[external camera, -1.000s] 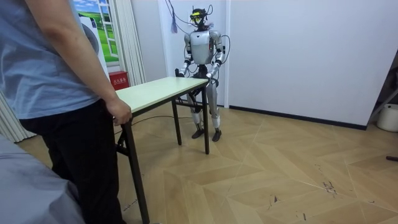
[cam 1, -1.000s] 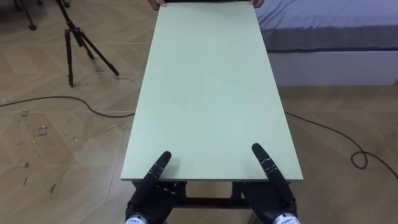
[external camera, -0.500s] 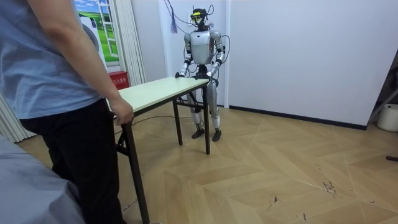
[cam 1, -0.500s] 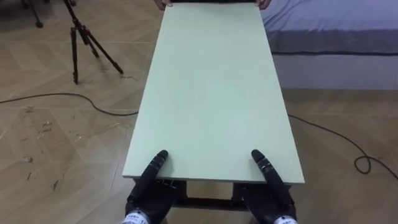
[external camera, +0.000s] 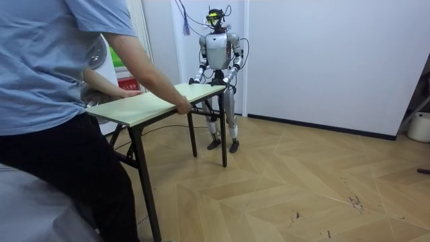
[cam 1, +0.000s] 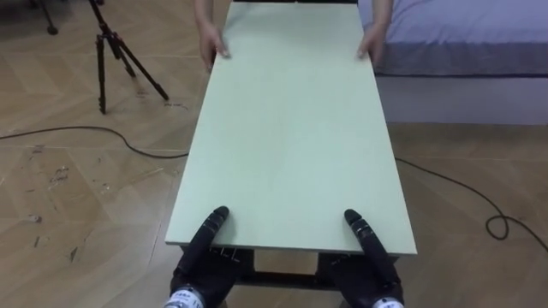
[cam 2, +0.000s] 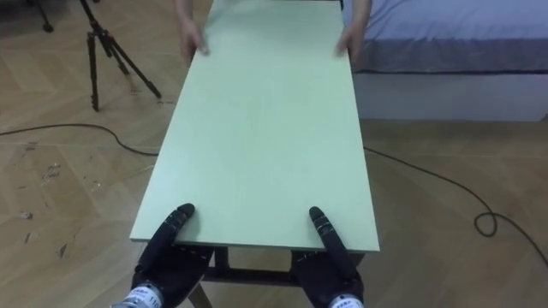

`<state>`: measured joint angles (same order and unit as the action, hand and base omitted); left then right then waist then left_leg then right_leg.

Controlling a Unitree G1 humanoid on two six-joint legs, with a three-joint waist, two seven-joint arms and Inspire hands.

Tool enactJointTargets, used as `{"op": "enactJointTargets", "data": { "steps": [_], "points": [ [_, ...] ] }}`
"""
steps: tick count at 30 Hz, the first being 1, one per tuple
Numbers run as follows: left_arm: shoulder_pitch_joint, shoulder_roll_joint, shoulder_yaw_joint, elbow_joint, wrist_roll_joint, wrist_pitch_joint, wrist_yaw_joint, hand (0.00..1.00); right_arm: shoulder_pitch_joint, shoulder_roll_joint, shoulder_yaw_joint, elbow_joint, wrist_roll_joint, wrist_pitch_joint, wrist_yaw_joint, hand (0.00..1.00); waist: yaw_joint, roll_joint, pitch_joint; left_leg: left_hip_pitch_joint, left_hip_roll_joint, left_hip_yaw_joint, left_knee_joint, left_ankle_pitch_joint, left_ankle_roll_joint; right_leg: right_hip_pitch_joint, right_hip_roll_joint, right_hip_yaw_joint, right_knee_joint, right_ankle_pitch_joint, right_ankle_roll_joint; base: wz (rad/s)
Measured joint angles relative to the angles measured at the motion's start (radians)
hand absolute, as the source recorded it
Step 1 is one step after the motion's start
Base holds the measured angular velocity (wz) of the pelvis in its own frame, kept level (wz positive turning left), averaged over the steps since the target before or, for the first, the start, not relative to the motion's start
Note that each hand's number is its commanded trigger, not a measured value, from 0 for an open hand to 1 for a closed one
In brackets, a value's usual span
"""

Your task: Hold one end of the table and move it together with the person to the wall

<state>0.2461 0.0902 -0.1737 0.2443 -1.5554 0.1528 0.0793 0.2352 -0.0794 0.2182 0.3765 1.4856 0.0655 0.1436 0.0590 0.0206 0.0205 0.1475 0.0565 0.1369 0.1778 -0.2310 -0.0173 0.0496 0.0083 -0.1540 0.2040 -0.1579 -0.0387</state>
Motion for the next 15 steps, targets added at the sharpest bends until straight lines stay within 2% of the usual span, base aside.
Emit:
{"op": "enactJointTargets", "data": {
  "steps": [11, 15],
  "points": [
    [0.0, 0.0, 0.0, -0.011, 0.014, 0.0, -0.011, 1.0, -0.001, -0.003, -0.001, -0.017, -0.004, -0.002, -0.001, 1.0, 0.001, 0.002, -0.0002, -0.013, 0.0, -0.001, 0.002, 0.0, 0.0, -0.016, 0.0, 0.001, 0.001, 0.004, 0.0, 0.0],
    [0.001, -0.005, 0.001, -0.021, 0.07, -0.007, -0.04, 1.0, 0.019, -0.007, -0.002, -0.07, -0.014, -0.008, -0.011, 1.0, 0.004, 0.003, 0.0, -0.013, 0.0, 0.0, 0.002, 0.0, 0.0, -0.016, 0.0, -0.007, 0.001, 0.004, 0.0, 0.0]
  ]
}}
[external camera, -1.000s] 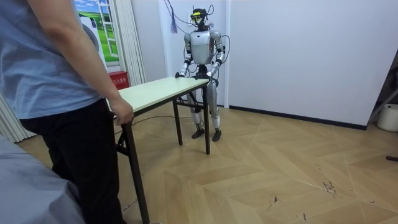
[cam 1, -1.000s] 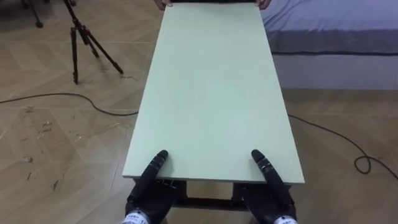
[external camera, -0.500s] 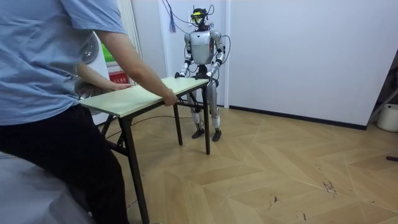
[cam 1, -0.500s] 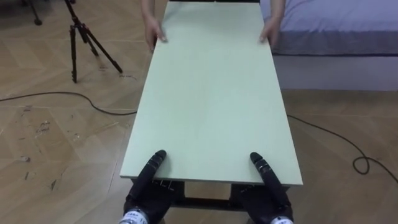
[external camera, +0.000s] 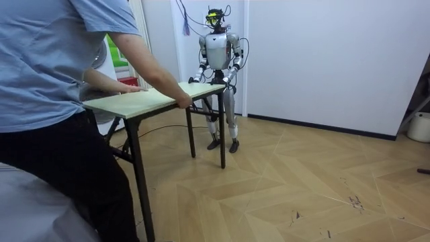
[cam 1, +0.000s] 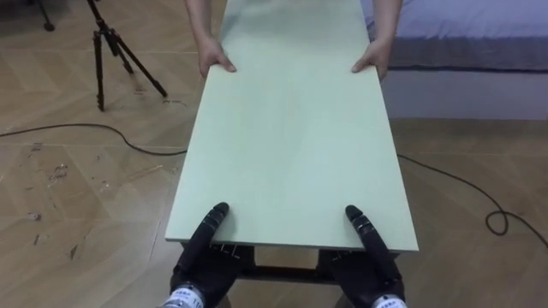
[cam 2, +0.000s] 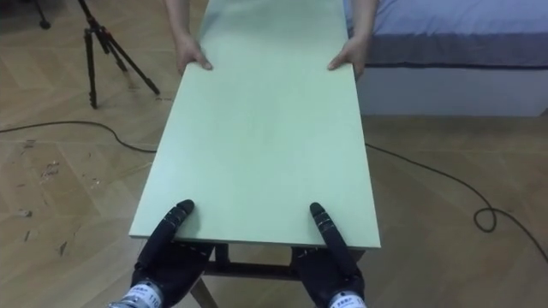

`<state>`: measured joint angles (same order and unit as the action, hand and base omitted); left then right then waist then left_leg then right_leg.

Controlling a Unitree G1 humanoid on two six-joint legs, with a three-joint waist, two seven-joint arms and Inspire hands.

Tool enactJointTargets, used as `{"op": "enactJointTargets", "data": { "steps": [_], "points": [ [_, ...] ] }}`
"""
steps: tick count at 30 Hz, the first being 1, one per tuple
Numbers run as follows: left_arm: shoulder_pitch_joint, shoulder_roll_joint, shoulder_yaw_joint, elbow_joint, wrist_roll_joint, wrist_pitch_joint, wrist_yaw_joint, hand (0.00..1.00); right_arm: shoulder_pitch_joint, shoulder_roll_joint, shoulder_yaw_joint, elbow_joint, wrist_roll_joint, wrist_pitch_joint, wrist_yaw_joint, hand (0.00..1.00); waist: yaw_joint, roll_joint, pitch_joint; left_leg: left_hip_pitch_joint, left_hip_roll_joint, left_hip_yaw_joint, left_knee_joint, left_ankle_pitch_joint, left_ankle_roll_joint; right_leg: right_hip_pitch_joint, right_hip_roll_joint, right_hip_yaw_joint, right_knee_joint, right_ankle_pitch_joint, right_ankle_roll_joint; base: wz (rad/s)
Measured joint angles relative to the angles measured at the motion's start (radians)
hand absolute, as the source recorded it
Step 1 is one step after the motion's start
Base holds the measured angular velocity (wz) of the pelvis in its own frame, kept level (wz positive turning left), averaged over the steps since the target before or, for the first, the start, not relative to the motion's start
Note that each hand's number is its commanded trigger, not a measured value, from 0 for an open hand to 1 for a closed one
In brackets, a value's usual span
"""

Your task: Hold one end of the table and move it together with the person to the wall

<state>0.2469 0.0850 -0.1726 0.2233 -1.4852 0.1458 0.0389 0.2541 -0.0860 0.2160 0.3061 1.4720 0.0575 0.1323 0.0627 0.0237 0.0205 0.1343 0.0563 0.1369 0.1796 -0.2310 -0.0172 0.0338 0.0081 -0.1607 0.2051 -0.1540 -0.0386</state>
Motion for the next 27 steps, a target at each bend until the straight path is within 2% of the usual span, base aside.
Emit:
{"op": "enactJointTargets", "data": {
  "steps": [5, 10, 12, 17, 21, 24, 27],
  "points": [
    [0.021, -0.006, 0.008, -0.02, 0.044, -0.006, -0.045, 1.0, 0.008, 0.001, 0.0, -0.026, -0.016, -0.005, 0.006, 1.0, -0.001, 0.004, -0.0023, 0.001, 0.0, 0.0, -0.001, 0.0, 0.0, 0.001, 0.0, 0.0, 0.001, 0.0, 0.0, 0.0],
    [0.057, -0.033, 0.008, -0.022, 0.137, -0.043, -0.094, 1.0, 0.041, 0.001, 0.016, -0.052, -0.031, -0.025, 0.014, 1.0, 0.0, 0.007, -0.0044, -0.001, 0.0, 0.0, -0.001, 0.0, 0.0, -0.001, 0.001, 0.0, 0.0, 0.0, 0.0, 0.0],
    [0.065, -0.034, 0.008, -0.022, 0.154, -0.06, -0.101, 1.0, 0.044, 0.002, 0.037, -0.063, -0.048, -0.048, 0.013, 1.0, -0.002, 0.006, -0.005, -0.007, 0.0, 0.0, -0.001, 0.0, 0.0, -0.006, 0.006, 0.0, 0.0, 0.0, 0.0, -0.02],
    [0.094, -0.036, 0.008, -0.031, 0.166, -0.063, -0.13, 1.0, 0.052, -0.001, 0.037, -0.075, -0.069, -0.049, 0.013, 1.0, -0.001, 0.003, -0.0063, -0.02, 0.001, 0.001, 0.0, 0.0, 0.0, -0.019, 0.01, 0.012, 0.0, 0.004, 0.0, 0.0],
    [0.136, -0.036, 0.003, -0.09, 0.183, -0.064, -0.131, 1.0, 0.053, -0.002, 0.037, -0.083, -0.069, -0.054, 0.012, 1.0, 0.008, 0.005, -0.0067, -0.03, 0.001, 0.002, 0.0, 0.0, 0.0, -0.03, 0.009, 0.012, 0.0, 0.004, 0.0, 0.0],
    [0.155, -0.036, 0.004, -0.117, 0.193, -0.082, -0.138, 1.0, 0.061, -0.001, 0.048, -0.104, -0.063, -0.056, 0.01, 1.0, 0.026, 0.006, -0.0065, -0.036, 0.002, 0.001, 0.003, 0.0, 0.0, -0.035, 0.009, 0.006, 0.0, 0.004, 0.0, 0.03],
    [0.159, -0.032, 0.006, -0.121, 0.191, -0.089, -0.14, 1.0, 0.075, -0.003, 0.06, -0.13, -0.062, -0.057, 0.001, 1.0, 0.028, 0.002, -0.0049, -0.037, 0.001, 0.0, 0.002, 0.0, 0.0, -0.034, 0.007, 0.003, 0.0, 0.004, 0.0, 0.03]
  ]
}}
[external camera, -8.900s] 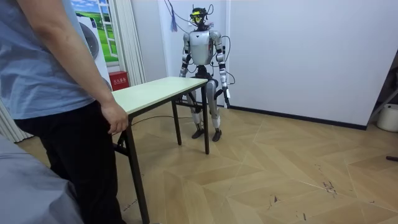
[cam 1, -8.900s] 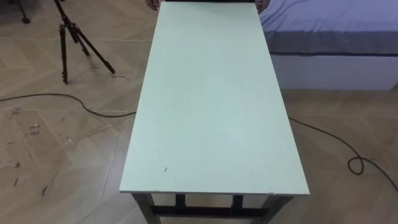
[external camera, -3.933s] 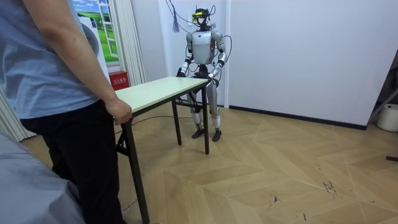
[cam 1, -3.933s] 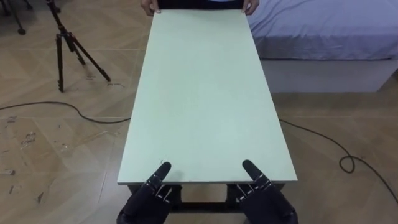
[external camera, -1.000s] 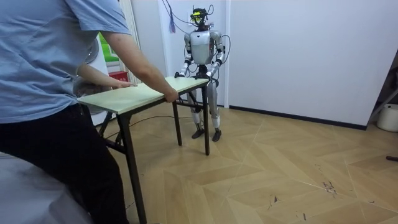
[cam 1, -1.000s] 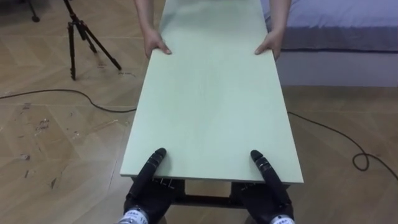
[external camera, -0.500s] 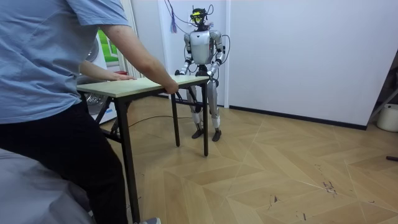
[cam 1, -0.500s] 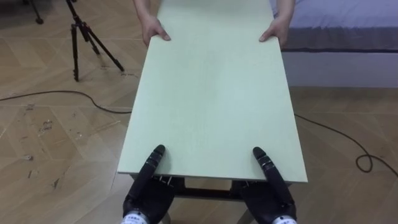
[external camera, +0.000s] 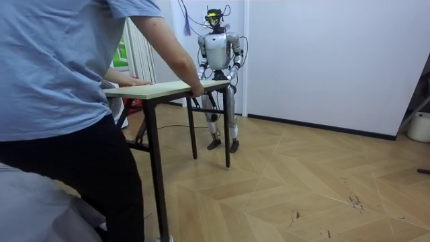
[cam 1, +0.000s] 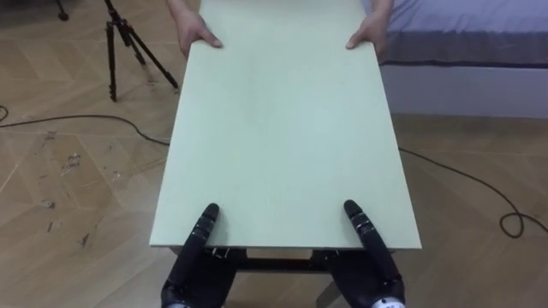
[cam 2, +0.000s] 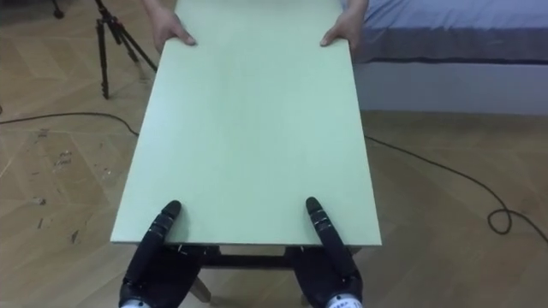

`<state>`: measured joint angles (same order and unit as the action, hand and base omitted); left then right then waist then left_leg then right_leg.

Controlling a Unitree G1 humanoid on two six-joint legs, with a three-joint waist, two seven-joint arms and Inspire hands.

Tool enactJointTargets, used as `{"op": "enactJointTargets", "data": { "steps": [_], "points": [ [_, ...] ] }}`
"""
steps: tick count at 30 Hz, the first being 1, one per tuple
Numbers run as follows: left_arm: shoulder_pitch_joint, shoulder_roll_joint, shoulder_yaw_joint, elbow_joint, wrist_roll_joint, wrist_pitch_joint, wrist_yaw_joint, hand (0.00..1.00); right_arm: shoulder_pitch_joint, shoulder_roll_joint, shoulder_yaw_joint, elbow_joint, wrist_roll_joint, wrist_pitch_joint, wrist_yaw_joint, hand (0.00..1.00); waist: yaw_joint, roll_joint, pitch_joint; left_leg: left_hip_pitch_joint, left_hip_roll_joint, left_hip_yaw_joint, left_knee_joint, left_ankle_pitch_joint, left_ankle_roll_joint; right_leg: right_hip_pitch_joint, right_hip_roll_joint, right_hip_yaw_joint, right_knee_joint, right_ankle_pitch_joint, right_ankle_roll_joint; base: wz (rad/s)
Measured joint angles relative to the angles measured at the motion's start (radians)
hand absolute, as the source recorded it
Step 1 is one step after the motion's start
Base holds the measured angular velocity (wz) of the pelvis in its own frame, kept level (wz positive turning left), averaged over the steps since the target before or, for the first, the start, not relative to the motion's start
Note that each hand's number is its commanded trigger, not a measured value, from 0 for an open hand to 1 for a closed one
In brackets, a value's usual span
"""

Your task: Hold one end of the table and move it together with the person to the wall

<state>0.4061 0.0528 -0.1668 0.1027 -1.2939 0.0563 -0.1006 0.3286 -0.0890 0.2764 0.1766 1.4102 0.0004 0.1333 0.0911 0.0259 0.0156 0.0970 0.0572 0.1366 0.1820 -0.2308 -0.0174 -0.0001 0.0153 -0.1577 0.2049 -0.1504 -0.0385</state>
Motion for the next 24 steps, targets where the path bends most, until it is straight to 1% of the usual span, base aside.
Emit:
{"op": "enactJointTargets", "data": {
  "steps": [3, 5, 9, 12, 15, 17, 18, 19, 20, 21, 22, 23, 24],
  "points": [
    [0.002, 0.0, 0.0, 0.0, 0.0, -0.001, 0.0, 1.0, 0.006, -0.009, 0.016, -0.011, 0.001, -0.02, 0.0, 1.0, -0.004, -0.01, 0.0034, -0.001, -0.001, 0.0, 0.0, 0.0, 0.0, 0.001, -0.002, -0.007, 0.0, 0.001, 0.001, 0.0],
    [0.002, 0.0, -0.003, 0.0, 0.001, -0.001, 0.0, 1.0, 0.013, -0.015, 0.017, -0.021, 0.002, -0.022, 0.0, 1.0, -0.007, -0.014, 0.0044, -0.002, -0.001, 0.0, 0.0, 0.0, 0.0, 0.0, -0.002, -0.008, -0.001, 0.002, 0.002, 0.0],
    [0.002, 0.0, -0.005, -0.002, 0.004, -0.002, 0.0, 1.0, 0.014, -0.019, 0.017, -0.021, 0.003, -0.022, 0.0, 1.0, -0.025, -0.015, 0.0041, -0.008, -0.001, 0.0, 0.005, 0.0, 0.0, -0.003, -0.002, -0.008, 0.0, 0.002, 0.001, 0.0],
    [0.003, -0.001, -0.015, -0.004, 0.006, -0.017, 0.001, 1.0, 0.014, -0.019, 0.017, -0.022, 0.006, -0.023, 0.002, 1.0, -0.035, -0.015, 0.0037, -0.015, 0.0, 0.0, 0.011, 0.0, 0.0, -0.007, -0.001, -0.009, 0.001, 0.003, 0.001, 0.0],
    [0.003, -0.002, -0.025, -0.004, 0.013, -0.027, 0.001, 1.0, 0.02, -0.023, 0.017, -0.022, 0.021, -0.025, 0.009, 1.0, -0.034, -0.017, 0.0032, -0.026, 0.001, 0.0, 0.024, 0.0, 0.0, -0.014, -0.002, -0.008, 0.005, 0.002, 0.0, 0.01],
    [0.001, -0.001, -0.025, -0.006, 0.021, -0.027, -0.002, 1.0, 0.023, -0.023, 0.017, -0.023, 0.03, -0.026, 0.017, 1.0, -0.03, -0.023, 0.0023, -0.06, 0.003, -0.001, 0.067, -0.005, -0.006, -0.036, -0.004, -0.007, 0.027, -0.003, -0.005, 0.0],
    [0.0, -0.001, -0.025, -0.01, 0.024, -0.028, -0.004, 1.0, 0.023, -0.023, 0.017, -0.023, 0.028, -0.029, 0.024, 1.0, -0.03, -0.032, 0.002, -0.097, 0.006, -0.004, 0.124, -0.013, -0.012, -0.061, -0.008, -0.008, 0.057, -0.012, -0.009, 0.0],
    [-0.001, -0.001, -0.028, -0.011, 0.024, -0.029, -0.004, 1.0, 0.024, -0.024, 0.015, -0.022, 0.033, -0.03, 0.028, 1.0, -0.031, -0.035, 0.0019, -0.14, 0.018, -0.008, 0.197, -0.025, -0.022, -0.077, -0.008, -0.015, 0.082, -0.02, -0.016, 0.0],
    [0.0, -0.001, -0.029, -0.011, 0.024, -0.029, -0.004, 1.0, 0.024, -0.025, 0.015, -0.022, 0.034, -0.03, 0.028, 1.0, -0.029, -0.036, 0.0018, -0.157, 0.022, -0.01, 0.236, -0.029, -0.025, -0.082, -0.007, -0.017, 0.093, -0.023, -0.019, 0.0],
    [0.003, -0.002, -0.031, -0.01, 0.024, -0.028, -0.004, 1.0, 0.026, -0.029, 0.015, -0.022, 0.032, -0.03, 0.028, 1.0, -0.02, -0.038, 0.0028, -0.193, 0.032, -0.016, 0.321, -0.031, -0.025, -0.085, -0.004, -0.017, 0.108, -0.031, -0.027, -0.17],
    [0.009, -0.003, -0.034, -0.011, 0.023, -0.028, -0.004, 1.0, 0.032, -0.031, 0.015, -0.022, 0.035, -0.03, 0.029, 1.0, -0.003, -0.037, 0.0032, -0.231, 0.045, -0.033, 0.408, -0.03, -0.026, -0.085, 0.008, -0.01, 0.113, -0.037, -0.036, -0.22],
    [0.01, -0.005, -0.034, -0.011, 0.023, -0.028, -0.004, 1.0, 0.034, -0.032, 0.015, -0.022, 0.035, -0.031, 0.031, 1.0, -0.002, -0.035, 0.0042, -0.254, 0.055, -0.044, 0.453, -0.03, -0.026, -0.087, 0.015, -0.01, 0.116, -0.039, -0.041, -0.14],
    [0.01, -0.003, -0.035, -0.011, 0.022, -0.028, -0.005, 1.0, 0.035, -0.034, 0.014, -0.022, 0.035, -0.031, 0.036, 1.0, -0.002, -0.029, 0.0075, -0.301, 0.072, -0.068, 0.541, -0.025, -0.034, -0.098, 0.028, -0.015, 0.12, -0.049, -0.054, 0.0]
  ]
}}
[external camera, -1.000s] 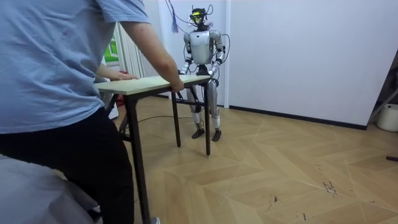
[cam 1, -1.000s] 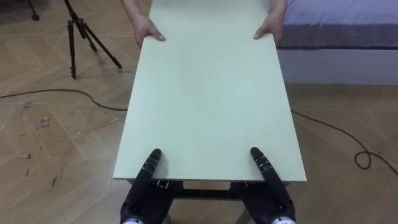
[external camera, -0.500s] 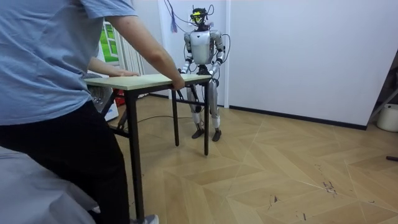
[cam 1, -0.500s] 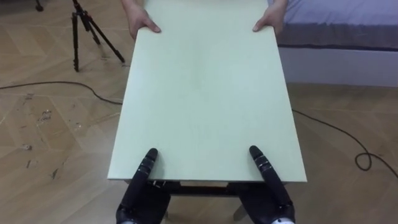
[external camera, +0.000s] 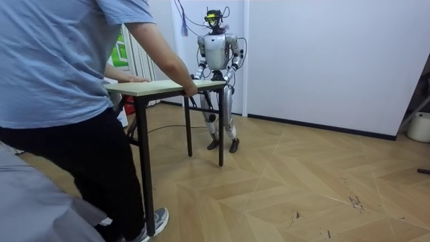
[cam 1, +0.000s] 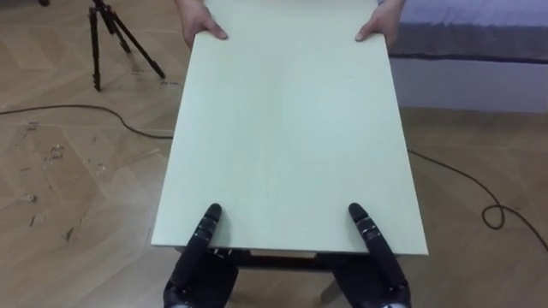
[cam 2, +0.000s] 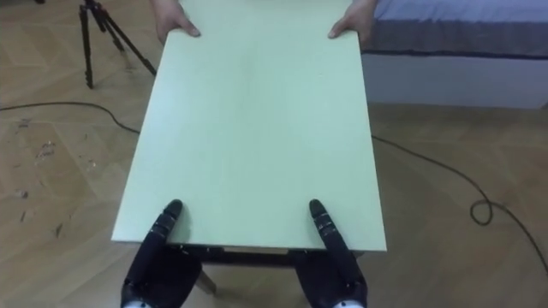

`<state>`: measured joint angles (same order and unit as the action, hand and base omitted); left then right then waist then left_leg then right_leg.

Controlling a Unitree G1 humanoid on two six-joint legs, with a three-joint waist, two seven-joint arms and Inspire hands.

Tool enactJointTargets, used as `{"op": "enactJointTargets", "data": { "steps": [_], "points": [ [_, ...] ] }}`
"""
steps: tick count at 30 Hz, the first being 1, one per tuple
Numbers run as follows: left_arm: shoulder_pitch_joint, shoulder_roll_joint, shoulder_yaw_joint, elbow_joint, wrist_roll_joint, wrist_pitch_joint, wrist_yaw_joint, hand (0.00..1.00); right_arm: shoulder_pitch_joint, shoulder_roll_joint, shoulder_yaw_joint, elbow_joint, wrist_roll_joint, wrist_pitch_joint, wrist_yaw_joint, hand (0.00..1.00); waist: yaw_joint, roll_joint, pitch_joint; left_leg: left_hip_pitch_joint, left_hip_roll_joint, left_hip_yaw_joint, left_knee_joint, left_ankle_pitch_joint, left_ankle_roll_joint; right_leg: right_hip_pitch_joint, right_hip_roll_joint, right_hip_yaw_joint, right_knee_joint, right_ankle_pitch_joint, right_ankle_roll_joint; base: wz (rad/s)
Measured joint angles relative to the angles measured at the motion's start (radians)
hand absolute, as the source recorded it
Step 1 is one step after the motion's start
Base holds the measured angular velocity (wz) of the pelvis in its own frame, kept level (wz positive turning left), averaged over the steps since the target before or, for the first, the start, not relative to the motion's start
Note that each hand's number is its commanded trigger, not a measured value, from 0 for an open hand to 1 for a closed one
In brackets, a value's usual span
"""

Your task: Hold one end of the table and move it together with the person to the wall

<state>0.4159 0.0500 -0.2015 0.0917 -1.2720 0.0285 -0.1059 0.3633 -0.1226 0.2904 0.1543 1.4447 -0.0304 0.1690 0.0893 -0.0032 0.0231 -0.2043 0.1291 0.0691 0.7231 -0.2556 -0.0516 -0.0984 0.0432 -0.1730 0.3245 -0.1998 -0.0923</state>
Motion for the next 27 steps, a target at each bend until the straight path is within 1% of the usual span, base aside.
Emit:
{"op": "enactJointTargets", "data": {
  "steps": [1, 2, 3, 4, 5, 6, 8, 9, 10, 11, 12, 13, 14, 15, 16, 17, 18, 19, 20, 21, 22, 23, 24, 25, 26, 27],
  "points": [
    [0.003, 0.001, -0.001, 0.0, -0.002, 0.001, 0.0, 1.0, 0.004, 0.0, 0.0, 0.0, -0.001, 0.0, 0.001, 1.0, 0.005, 0.003, -0.0001, -0.029, 0.021, -0.005, 0.067, 0.006, -0.009, -0.006, 0.012, -0.008, 0.012, -0.012, -0.012, 0.0],
    [0.006, 0.001, -0.002, 0.0, -0.002, 0.001, 0.0, 1.0, 0.004, -0.002, 0.0, 0.0, -0.002, 0.001, 0.001, 1.0, 0.007, 0.005, 0.0009, -0.039, 0.03, -0.006, 0.101, 0.01, -0.012, -0.008, 0.016, -0.013, 0.023, -0.021, -0.022, -0.13],
    [0.017, -0.001, -0.009, 0.0, -0.007, 0.0, 0.002, 1.0, 0.011, -0.008, 0.001, 0.0, -0.005, 0.002, 0.001, 1.0, 0.01, 0.016, 0.0009, -0.049, 0.046, -0.003, 0.199, 0.025, -0.017, -0.007, 0.02, -0.039, 0.041, -0.034, -0.033, -0.18],
    [0.033, 0.002, -0.017, 0.0, -0.015, 0.001, 0.001, 1.0, 0.02, -0.015, 0.001, 0.0, -0.011, 0.002, 0.001, 1.0, 0.006, 0.036, -0.0078, -0.036, 0.054, 0.002, 0.27, 0.033, -0.017, -0.007, 0.025, -0.082, 0.046, -0.037, -0.035, -0.11],
    [0.033, 0.003, -0.017, 0.0, -0.016, 0.001, -0.001, 1.0, 0.018, -0.016, 0.0, -0.001, -0.013, 0.003, 0.003, 1.0, -0.003, 0.04, -0.0047, -0.023, 0.051, 0.001, 0.272, 0.025, -0.015, -0.01, 0.028, -0.091, 0.052, -0.032, -0.032, 0.07],
    [0.032, 0.007, -0.015, 0.0, -0.016, 0.001, -0.008, 1.0, 0.016, -0.017, 0.0, -0.004, -0.015, 0.005, 0.007, 1.0, -0.011, 0.041, 0.0001, -0.014, 0.05, 0.001, 0.237, 0.002, -0.017, -0.024, 0.026, -0.105, 0.065, -0.031, -0.036, 0.09],
    [0.037, 0.005, -0.017, 0.0, -0.015, 0.002, -0.011, 1.0, 0.016, -0.021, -0.001, -0.004, -0.019, 0.005, 0.008, 1.0, -0.01, 0.039, 0.0016, 0.018, 0.029, 0.002, 0.16, -0.02, -0.027, -0.031, 0.012, -0.109, 0.066, -0.018, -0.039, -0.04],
    [0.038, -0.001, -0.017, 0.0, -0.015, 0.004, -0.011, 1.0, 0.016, -0.028, -0.001, -0.009, -0.022, 0.005, 0.009, 1.0, -0.016, 0.049, 0.0036, 0.048, 0.024, -0.005, 0.111, -0.056, -0.044, -0.039, 0.005, -0.148, 0.049, -0.004, -0.045, -0.12],
    [0.037, -0.004, -0.016, 0.0, -0.017, 0.004, -0.013, 1.0, 0.011, -0.034, -0.001, -0.012, -0.023, 0.005, 0.008, 1.0, -0.016, 0.061, 0.0069, 0.059, 0.025, -0.011, 0.1, -0.074, -0.045, -0.045, 0.007, -0.167, 0.046, 0.001, -0.049, -0.22],
    [0.029, -0.004, -0.015, 0.0, -0.022, 0.004, -0.016, 1.0, -0.004, -0.037, -0.001, -0.013, -0.028, 0.005, 0.008, 1.0, -0.016, 0.076, 0.0057, 0.076, 0.025, -0.021, 0.074, -0.108, -0.042, -0.074, 0.01, -0.193, 0.051, 0.01, -0.057, -0.13],
    [0.012, 0.001, -0.013, -0.001, -0.023, 0.003, -0.018, 1.0, -0.02, -0.036, -0.004, -0.013, -0.028, 0.005, 0.008, 1.0, -0.024, 0.086, 0.0056, 0.095, 0.028, -0.026, 0.008, -0.145, -0.039, -0.101, 0.007, -0.22, 0.054, 0.025, -0.063, 0.15],
    [-0.014, 0.003, -0.014, -0.001, -0.023, 0.003, -0.016, 1.0, -0.035, -0.034, -0.011, -0.013, -0.021, 0.004, 0.01, 1.0, -0.036, 0.089, 0.0072, 0.111, 0.031, -0.02, -0.071, -0.179, -0.037, -0.135, 0.002, -0.242, 0.058, 0.04, -0.064, 0.29],
    [-0.027, 0.003, -0.016, -0.001, -0.023, 0.002, -0.012, 1.0, -0.041, -0.03, -0.02, -0.013, -0.02, 0.004, 0.01, 1.0, -0.041, 0.089, 0.0069, 0.115, 0.03, -0.012, -0.11, -0.191, -0.033, -0.155, -0.003, -0.245, 0.062, 0.049, -0.066, 0.26],
    [-0.056, 0.002, -0.021, 0.0, -0.023, -0.002, 0.002, 1.0, -0.059, -0.021, -0.036, -0.009, -0.026, 0.005, 0.011, 1.0, -0.043, 0.087, 0.0079, 0.115, 0.02, 0.004, -0.174, -0.206, -0.012, -0.192, -0.014, -0.249, 0.067, 0.069, -0.066, 0.0],
    [-0.077, 0.002, -0.023, 0.014, -0.022, -0.002, 0.009, 1.0, -0.072, -0.009, -0.052, 0.005, -0.039, 0.01, 0.011, 1.0, -0.042, 0.08, 0.0099, 0.109, 0.008, 0.022, -0.192, -0.208, 0.013, -0.215, -0.031, -0.252, 0.07, 0.089, -0.067, -0.12],
    [-0.08, 0.002, -0.024, 0.02, -0.023, -0.003, 0.01, 1.0, -0.074, -0.001, -0.059, 0.014, -0.047, 0.014, 0.011, 1.0, -0.039, 0.075, 0.0079, 0.109, 0.001, 0.037, -0.189, -0.204, 0.016, -0.219, -0.044, -0.264, 0.069, 0.096, -0.068, -0.38],
    [-0.07, 0.001, -0.025, 0.023, -0.027, -0.005, 0.012, 1.0, -0.072, 0.006, -0.066, 0.02, -0.063, 0.023, 0.011, 1.0, -0.034, 0.074, 0.0071, 0.106, -0.013, 0.05, -0.178, -0.203, 0.022, -0.217, -0.063, -0.301, 0.054, 0.114, -0.071, -0.58],
    [-0.055, 0.0, -0.025, 0.023, -0.03, -0.01, 0.01, 1.0, -0.066, 0.007, -0.066, 0.022, -0.071, 0.035, 0.011, 1.0, -0.029, 0.071, 0.007, 0.092, -0.024, 0.07, -0.179, -0.192, 0.045, -0.219, -0.076, -0.304, 0.049, 0.135, -0.069, -0.46],
    [-0.048, 0.0, -0.025, 0.024, -0.03, -0.01, 0.01, 1.0, -0.062, 0.008, -0.067, 0.024, -0.073, 0.038, 0.012, 1.0, -0.032, 0.07, 0.0068, 0.087, -0.033, 0.071, -0.179, -0.186, 0.058, -0.22, -0.084, -0.302, 0.044, 0.145, -0.064, -0.08],
    [-0.041, 0.0, -0.029, 0.026, -0.027, -0.009, 0.01, 1.0, -0.043, 0.011, -0.076, 0.024, -0.075, 0.046, 0.02, 1.0, -0.045, 0.06, 0.0052, 0.082, -0.055, 0.068, -0.187, -0.167, 0.077, -0.22, -0.101, -0.294, 0.031, 0.164, -0.047, 0.25],
    [-0.028, 0.001, -0.035, 0.026, -0.026, -0.009, 0.01, 1.0, -0.029, 0.011, -0.081, 0.024, -0.075, 0.054, 0.022, 1.0, -0.06, 0.053, 0.0014, 0.079, -0.073, 0.07, -0.195, -0.152, 0.09, -0.218, -0.115, -0.287, 0.014, 0.183, -0.026, 0.23],
    [-0.023, 0.002, -0.038, 0.026, -0.028, -0.006, 0.01, 1.0, -0.023, 0.01, -0.084, 0.024, -0.075, 0.058, 0.023, 1.0, -0.062, 0.052, 0.0011, 0.079, -0.08, 0.072, -0.197, -0.146, 0.097, -0.215, -0.119, -0.282, 0.005, 0.194, -0.01, 0.04],
    [-0.014, 0.003, -0.038, 0.026, -0.031, 0.005, 0.011, 1.0, -0.016, 0.006, -0.094, 0.025, -0.081, 0.072, 0.025, 1.0, -0.065, 0.052, 0.0008, 0.077, -0.091, 0.081, -0.206, -0.13, 0.11, -0.214, -0.126, -0.267, -0.004, 0.218, 0.033, 0.0],
    [-0.006, 0.002, -0.039, 0.026, -0.033, 0.01, 0.01, 1.0, -0.008, 0.009, -0.102, 0.025, -0.091, 0.079, 0.03, 1.0, -0.072, 0.053, 0.0006, 0.065, -0.098, 0.08, -0.208, -0.114, 0.123, -0.218, -0.131, -0.248, -0.016, 0.241, 0.102, 0.03],
    [-0.005, 0.003, -0.04, 0.026, -0.033, 0.011, 0.01, 1.0, -0.003, 0.011, -0.109, 0.025, -0.091, 0.085, 0.034, 1.0, -0.076, 0.054, 0.0004, 0.057, -0.101, 0.076, -0.208, -0.105, 0.129, -0.221, -0.134, -0.23, -0.016, 0.254, 0.134, 0.29],
    [-0.005, 0.005, -0.042, 0.027, -0.027, 0.017, 0.01, 1.0, 0.011, 0.014, -0.114, 0.023, -0.089, 0.089, 0.04, 1.0, -0.082, 0.052, 0.0005, 0.05, -0.106, 0.074, -0.215, -0.088, 0.138, -0.23, -0.148, -0.172, 0.031, 0.255, 0.144, 0.51]
  ]
}}
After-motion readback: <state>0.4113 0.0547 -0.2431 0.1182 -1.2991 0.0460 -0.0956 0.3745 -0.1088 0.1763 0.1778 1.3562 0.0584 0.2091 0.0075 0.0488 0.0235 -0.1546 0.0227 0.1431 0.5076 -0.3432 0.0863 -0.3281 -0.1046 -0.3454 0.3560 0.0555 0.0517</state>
